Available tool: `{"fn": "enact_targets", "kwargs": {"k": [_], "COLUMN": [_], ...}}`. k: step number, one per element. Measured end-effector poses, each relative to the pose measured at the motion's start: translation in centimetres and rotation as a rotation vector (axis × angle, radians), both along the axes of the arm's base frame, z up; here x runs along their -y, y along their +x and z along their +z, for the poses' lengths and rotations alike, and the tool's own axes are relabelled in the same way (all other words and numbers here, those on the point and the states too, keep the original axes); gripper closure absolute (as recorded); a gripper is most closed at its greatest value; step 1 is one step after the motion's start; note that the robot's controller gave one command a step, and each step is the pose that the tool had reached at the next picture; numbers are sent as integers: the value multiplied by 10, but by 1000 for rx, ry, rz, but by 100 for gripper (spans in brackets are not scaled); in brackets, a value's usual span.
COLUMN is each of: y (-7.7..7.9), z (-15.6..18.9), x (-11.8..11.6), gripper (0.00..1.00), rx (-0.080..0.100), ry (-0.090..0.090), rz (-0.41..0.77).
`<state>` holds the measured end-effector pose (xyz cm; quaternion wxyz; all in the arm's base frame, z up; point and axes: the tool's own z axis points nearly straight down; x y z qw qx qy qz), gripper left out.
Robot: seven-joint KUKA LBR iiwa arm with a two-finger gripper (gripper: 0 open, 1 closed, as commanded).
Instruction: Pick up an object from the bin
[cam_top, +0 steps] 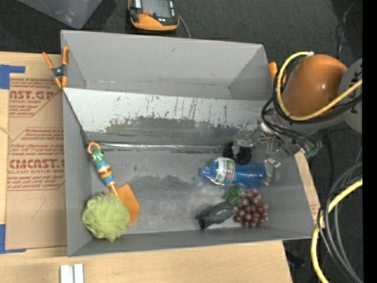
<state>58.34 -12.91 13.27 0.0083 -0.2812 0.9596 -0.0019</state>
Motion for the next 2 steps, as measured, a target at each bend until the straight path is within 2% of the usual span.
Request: {"fn": "enact_targets", "kwargs": {"k": [1,2], "y": [0,3], "z": [1,7], "x": [0,11], "gripper": [0,0], "rx": [1,3], "ry": [0,1], "rz": [-1,-7]}}
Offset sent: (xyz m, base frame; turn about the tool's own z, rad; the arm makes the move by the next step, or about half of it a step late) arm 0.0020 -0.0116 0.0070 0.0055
